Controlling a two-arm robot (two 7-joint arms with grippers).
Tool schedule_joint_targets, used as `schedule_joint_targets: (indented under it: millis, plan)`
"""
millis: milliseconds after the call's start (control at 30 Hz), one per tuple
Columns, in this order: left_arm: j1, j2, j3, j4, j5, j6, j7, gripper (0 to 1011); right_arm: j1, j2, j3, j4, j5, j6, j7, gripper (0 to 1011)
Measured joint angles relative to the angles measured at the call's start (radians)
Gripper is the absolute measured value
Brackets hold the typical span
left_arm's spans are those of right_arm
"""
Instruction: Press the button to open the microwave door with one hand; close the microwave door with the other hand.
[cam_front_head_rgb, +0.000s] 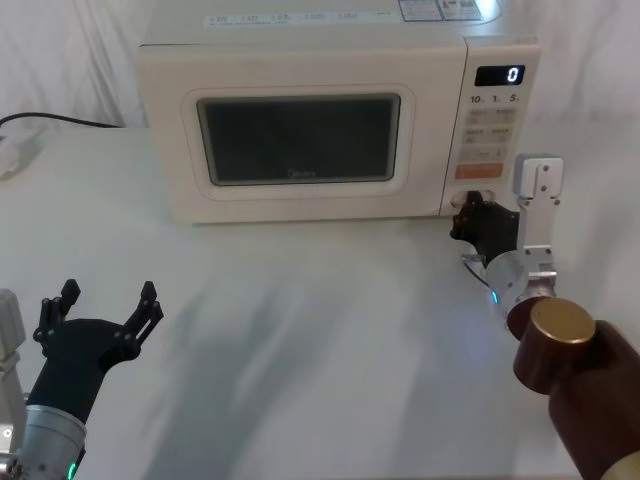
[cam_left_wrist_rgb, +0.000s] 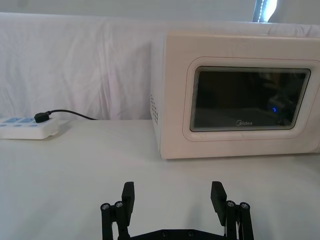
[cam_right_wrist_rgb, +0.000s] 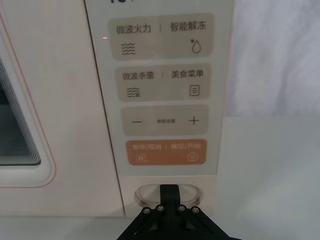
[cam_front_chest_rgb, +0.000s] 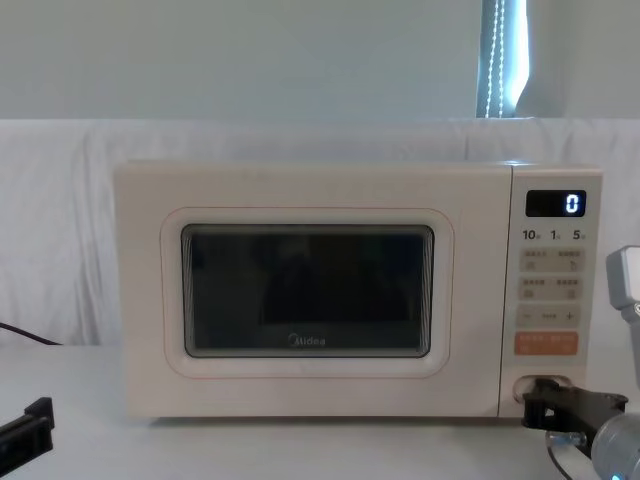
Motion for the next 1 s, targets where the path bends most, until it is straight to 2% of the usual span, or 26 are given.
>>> schedule_joint_targets:
  millis: [367,1000]
  plan:
    - [0.0,0.0,0.0,0.0,0.0,0.0,0.0,1001,-0.003,0.002,0.008,-0.008,-0.001,0.0,-0.005,0]
    - [0.0,0.0,0.0,0.0,0.0,0.0,0.0,1001,0.031,0.001,0.014,0.058,0.001,-0.014,0.004,0]
